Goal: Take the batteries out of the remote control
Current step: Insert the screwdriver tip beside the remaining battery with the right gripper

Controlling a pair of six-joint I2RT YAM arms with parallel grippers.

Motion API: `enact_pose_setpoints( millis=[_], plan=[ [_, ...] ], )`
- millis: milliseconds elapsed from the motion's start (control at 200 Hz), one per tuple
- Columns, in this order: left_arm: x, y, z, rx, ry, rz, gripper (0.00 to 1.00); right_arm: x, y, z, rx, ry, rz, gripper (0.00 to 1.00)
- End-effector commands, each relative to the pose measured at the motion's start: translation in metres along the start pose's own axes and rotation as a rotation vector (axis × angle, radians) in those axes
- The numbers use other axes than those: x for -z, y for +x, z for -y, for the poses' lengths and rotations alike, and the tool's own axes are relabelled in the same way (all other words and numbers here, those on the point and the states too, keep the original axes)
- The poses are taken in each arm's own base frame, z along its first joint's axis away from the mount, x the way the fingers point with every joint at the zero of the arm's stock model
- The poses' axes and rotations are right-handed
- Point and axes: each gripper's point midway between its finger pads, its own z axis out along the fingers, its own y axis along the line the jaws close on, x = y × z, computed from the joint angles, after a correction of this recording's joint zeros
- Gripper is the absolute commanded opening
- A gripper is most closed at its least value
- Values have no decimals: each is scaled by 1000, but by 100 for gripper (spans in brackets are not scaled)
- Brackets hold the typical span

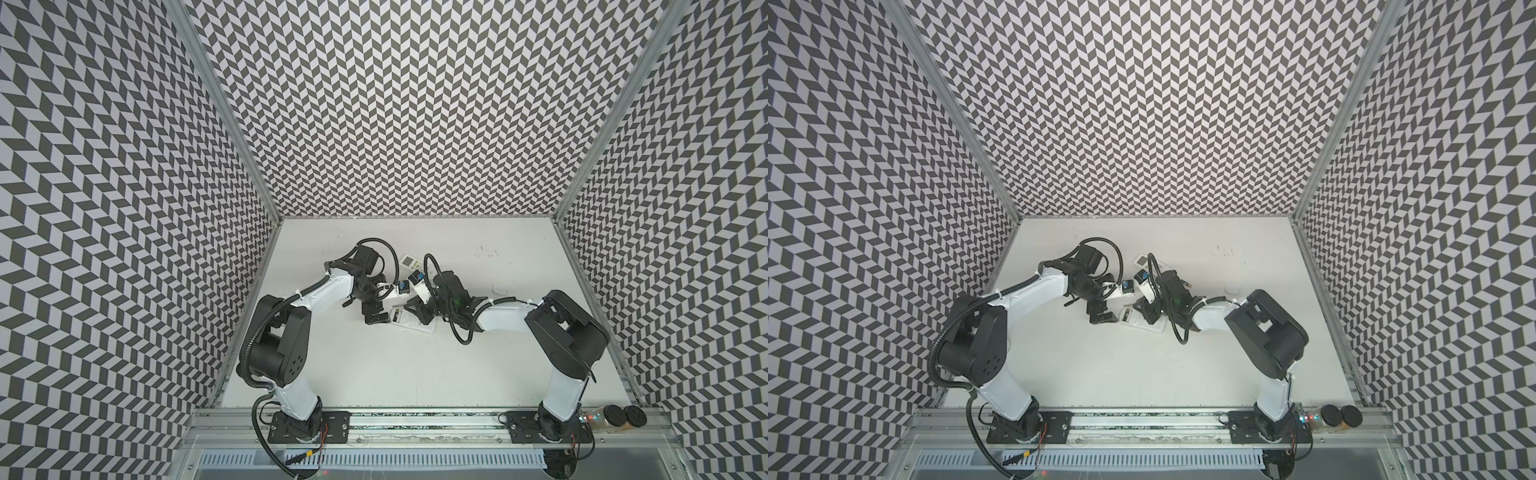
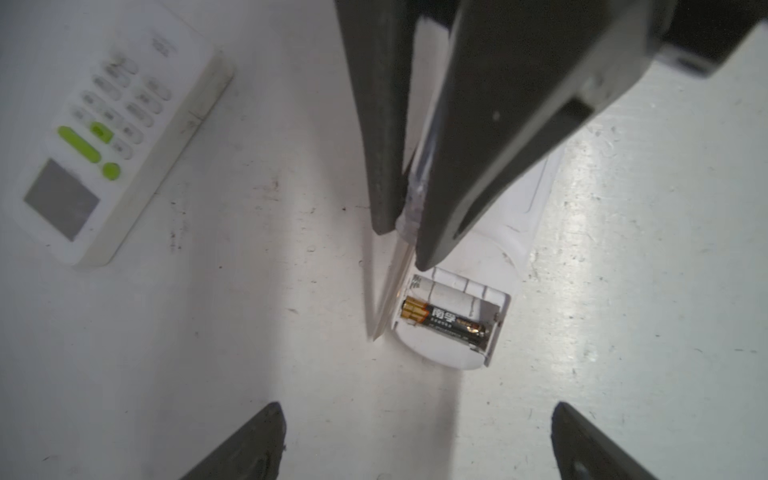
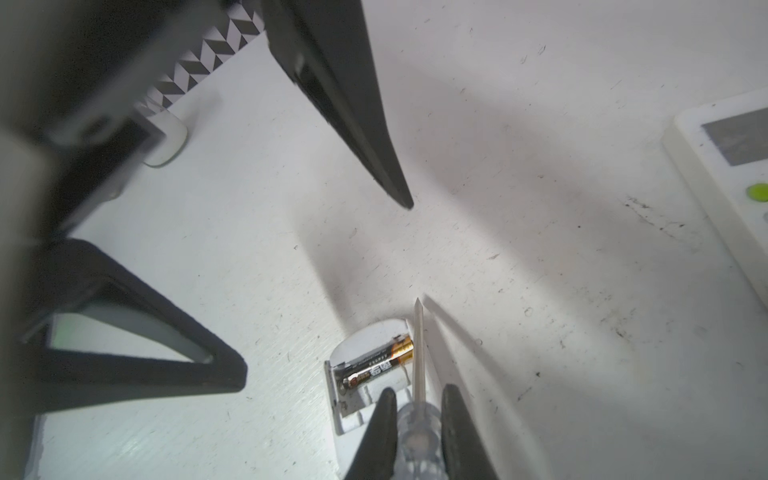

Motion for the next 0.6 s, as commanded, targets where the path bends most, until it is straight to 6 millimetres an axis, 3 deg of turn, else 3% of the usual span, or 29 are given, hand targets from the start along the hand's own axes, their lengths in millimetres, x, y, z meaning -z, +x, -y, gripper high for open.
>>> enact_pose_setpoints(
  millis=[0,245,385,506,596],
  plan=[
    [-5,-9,13,-107,64,74,100,33,-29,1,-4,3,99,0],
    [-18,-11,3,-172,103,120,100,67,-19,-20,-53,-76,114,0],
    [-30,-11,-1,-129,136,122,100,83,-8,-18,57,-23,140,0],
    [-40,-6,-1,-116,147,116,100,92,5,-30,211,-53,166,0],
    [-43,-4,0,-116,149,114,99,96,2,-28,270,-19,186,0]
  ],
)
